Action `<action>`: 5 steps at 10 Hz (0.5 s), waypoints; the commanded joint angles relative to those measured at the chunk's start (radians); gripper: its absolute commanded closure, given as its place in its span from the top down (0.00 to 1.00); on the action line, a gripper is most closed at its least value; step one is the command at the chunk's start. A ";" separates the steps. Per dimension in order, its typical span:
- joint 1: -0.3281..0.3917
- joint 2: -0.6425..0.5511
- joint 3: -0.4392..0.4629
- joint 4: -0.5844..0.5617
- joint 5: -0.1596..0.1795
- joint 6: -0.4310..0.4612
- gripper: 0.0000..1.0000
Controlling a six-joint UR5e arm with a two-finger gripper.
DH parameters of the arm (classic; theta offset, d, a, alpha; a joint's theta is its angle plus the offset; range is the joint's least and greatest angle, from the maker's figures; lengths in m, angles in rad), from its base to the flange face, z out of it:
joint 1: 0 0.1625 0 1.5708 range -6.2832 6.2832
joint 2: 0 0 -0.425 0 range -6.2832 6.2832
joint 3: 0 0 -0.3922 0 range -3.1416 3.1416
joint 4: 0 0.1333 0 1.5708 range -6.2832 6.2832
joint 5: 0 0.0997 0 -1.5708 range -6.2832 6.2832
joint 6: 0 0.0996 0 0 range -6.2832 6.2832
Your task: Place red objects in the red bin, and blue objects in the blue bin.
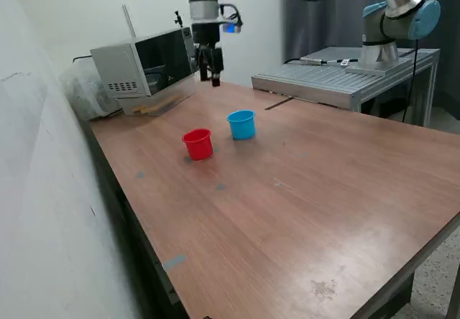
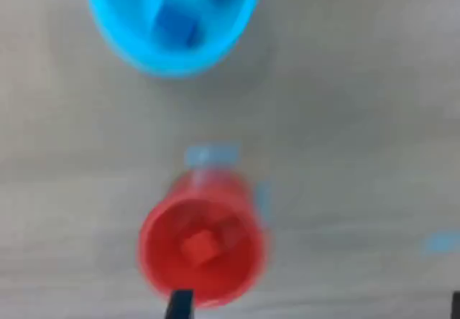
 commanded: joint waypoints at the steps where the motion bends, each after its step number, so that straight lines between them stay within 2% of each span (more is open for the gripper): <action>1: 0.076 -0.313 0.093 0.255 -0.019 0.013 1.00; 3: 0.130 -0.464 0.092 0.476 -0.021 0.017 1.00; 5: 0.155 -0.562 0.124 0.557 -0.019 0.017 1.00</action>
